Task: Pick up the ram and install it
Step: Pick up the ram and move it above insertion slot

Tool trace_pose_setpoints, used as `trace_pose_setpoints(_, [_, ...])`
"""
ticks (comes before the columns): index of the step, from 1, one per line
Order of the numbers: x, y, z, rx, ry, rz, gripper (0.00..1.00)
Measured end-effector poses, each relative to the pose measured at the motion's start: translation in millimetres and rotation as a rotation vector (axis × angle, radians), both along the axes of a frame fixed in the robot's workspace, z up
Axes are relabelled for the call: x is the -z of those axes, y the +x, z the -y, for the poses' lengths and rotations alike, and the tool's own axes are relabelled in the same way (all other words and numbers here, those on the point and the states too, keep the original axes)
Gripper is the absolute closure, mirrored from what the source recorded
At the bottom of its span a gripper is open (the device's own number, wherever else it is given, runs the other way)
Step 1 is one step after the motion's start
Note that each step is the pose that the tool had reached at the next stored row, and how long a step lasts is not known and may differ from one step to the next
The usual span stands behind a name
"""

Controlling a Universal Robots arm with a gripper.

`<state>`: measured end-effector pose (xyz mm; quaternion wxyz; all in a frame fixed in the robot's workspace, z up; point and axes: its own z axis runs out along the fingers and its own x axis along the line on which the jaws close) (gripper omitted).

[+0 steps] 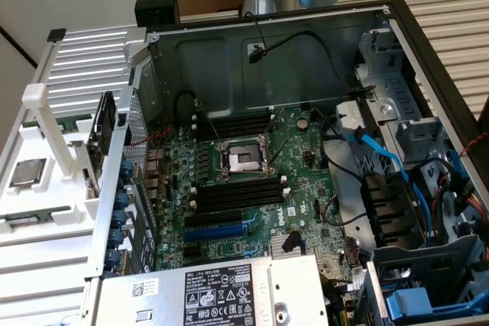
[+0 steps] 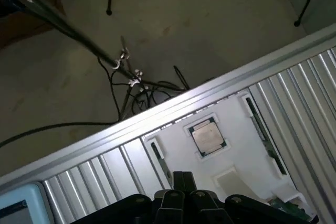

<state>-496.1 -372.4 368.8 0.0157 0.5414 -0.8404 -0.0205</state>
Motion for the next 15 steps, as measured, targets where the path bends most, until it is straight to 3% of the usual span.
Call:
trace_pose_setpoints(3, [0.1, -0.1, 0.0, -0.053, 0.0000, 0.0086, 0.90])
trace_pose_setpoints(7, [0.4, -0.1, 0.0, -0.117, -0.0004, 0.0326, 0.90])
trace_pose_setpoints(9, [0.6, -0.1, 0.0, -0.146, -0.0009, 0.0493, 0.90])
trace_pose_setpoints(10, [0.9, -0.1, 0.0, -0.173, -0.0015, 0.0662, 0.90])
trace_pose_setpoints(13, [1.5, 0.0, 0.0, -0.202, -0.0030, 0.0938, 0.90])
trace_pose_setpoints(14, [1.7, 0.0, 0.0, -0.207, -0.0036, 0.1020, 0.90])
trace_pose_setpoints(15, [1.8, 0.0, 0.1, -0.211, -0.0038, 0.1060, 0.90])
